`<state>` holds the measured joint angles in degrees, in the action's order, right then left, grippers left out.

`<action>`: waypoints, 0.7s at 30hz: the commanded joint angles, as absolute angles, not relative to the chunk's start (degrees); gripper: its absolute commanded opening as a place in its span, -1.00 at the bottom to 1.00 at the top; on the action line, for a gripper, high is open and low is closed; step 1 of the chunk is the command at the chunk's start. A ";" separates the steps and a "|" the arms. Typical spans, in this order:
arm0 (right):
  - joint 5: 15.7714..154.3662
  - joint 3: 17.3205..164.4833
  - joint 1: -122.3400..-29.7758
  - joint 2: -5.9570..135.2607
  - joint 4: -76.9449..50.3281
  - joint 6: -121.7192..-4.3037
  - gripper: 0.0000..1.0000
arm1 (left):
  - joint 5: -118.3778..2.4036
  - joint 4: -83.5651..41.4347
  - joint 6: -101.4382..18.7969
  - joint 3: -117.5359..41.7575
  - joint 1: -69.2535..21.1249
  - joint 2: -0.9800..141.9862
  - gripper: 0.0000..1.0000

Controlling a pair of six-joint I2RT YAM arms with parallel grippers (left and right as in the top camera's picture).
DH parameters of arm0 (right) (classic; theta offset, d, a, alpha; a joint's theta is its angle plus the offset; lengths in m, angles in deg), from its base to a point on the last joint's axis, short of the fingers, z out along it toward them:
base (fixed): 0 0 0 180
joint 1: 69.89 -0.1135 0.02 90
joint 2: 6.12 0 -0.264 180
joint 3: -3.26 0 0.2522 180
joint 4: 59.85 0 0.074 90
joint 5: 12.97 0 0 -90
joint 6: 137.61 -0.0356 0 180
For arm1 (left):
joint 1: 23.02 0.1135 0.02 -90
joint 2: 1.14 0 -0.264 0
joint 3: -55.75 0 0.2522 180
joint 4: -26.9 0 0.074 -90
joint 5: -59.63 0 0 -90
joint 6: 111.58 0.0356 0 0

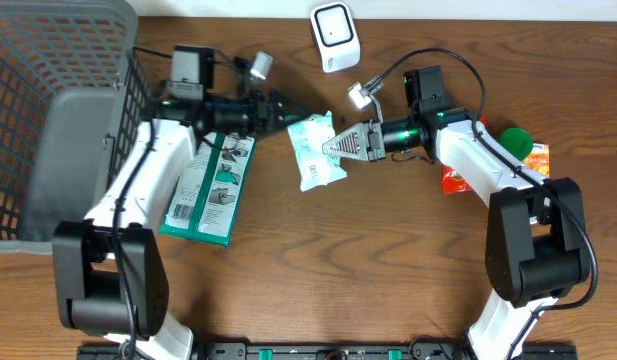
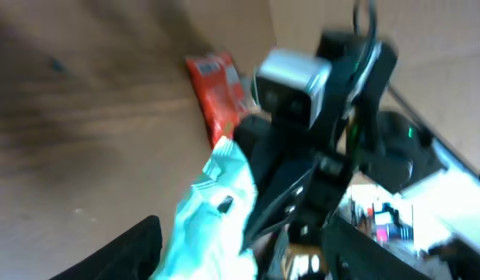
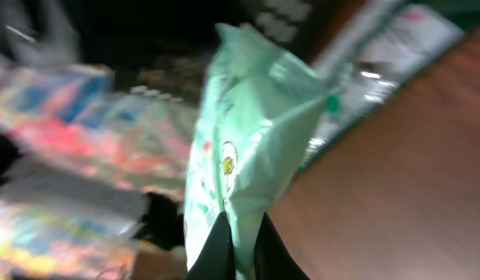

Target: Scan the item barcode

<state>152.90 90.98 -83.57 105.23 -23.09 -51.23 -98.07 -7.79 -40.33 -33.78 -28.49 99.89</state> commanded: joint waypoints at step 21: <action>69.50 139.06 -94.69 97.60 16.80 -46.75 -0.99 | -30.73 -34.04 -41.16 -39.59 -21.47 81.51 0.30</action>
